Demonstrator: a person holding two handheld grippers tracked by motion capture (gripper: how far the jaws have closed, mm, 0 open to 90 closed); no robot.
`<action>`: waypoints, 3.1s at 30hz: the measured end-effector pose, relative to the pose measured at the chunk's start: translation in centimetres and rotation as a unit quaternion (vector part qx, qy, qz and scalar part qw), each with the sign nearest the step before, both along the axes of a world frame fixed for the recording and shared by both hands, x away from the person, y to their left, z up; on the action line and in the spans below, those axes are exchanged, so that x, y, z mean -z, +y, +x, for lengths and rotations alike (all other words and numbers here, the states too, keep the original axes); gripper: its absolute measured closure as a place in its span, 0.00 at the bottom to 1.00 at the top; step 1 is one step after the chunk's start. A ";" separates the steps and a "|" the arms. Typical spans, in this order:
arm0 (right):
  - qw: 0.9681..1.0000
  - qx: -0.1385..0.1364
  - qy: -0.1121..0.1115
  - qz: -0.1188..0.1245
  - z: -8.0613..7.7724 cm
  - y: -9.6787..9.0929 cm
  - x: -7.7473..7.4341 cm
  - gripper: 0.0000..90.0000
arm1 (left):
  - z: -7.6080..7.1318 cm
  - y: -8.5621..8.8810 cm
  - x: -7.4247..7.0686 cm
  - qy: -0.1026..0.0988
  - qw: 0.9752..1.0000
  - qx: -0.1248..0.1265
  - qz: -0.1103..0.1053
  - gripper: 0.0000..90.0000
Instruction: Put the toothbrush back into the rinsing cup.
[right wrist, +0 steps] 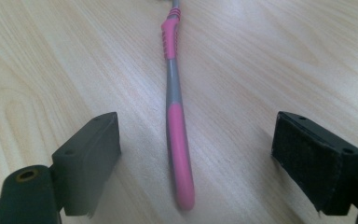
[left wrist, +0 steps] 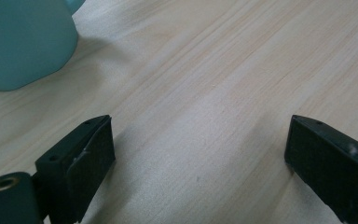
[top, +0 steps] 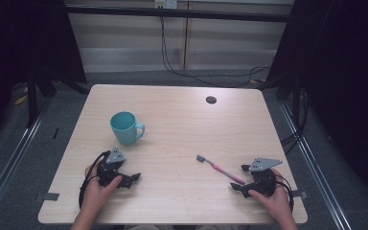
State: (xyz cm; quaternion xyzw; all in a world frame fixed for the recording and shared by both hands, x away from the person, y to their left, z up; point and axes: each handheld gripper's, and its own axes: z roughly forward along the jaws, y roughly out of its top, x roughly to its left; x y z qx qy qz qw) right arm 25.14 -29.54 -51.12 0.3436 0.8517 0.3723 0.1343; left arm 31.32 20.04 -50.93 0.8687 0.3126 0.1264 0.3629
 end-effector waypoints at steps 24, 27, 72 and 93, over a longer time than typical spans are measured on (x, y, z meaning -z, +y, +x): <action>0.998 0.021 0.053 -0.032 1.1 1.2 -1.1 0.20 | -0.1 0.0 0.0 0.000 1.000 -0.002 -0.001 0.09; 0.997 0.019 0.063 -0.039 1.5 1.4 -1.4 0.20 | -0.1 0.0 0.0 -0.001 1.000 -0.003 0.000 0.09; 0.967 -0.033 0.183 -0.173 4.4 5.1 -4.5 0.67 | -0.1 0.0 0.0 0.001 1.000 -0.001 -0.001 0.08; 0.949 -0.060 0.202 -0.232 4.8 6.2 -4.4 0.84 | -0.1 0.0 0.0 0.002 1.000 0.001 -0.002 0.08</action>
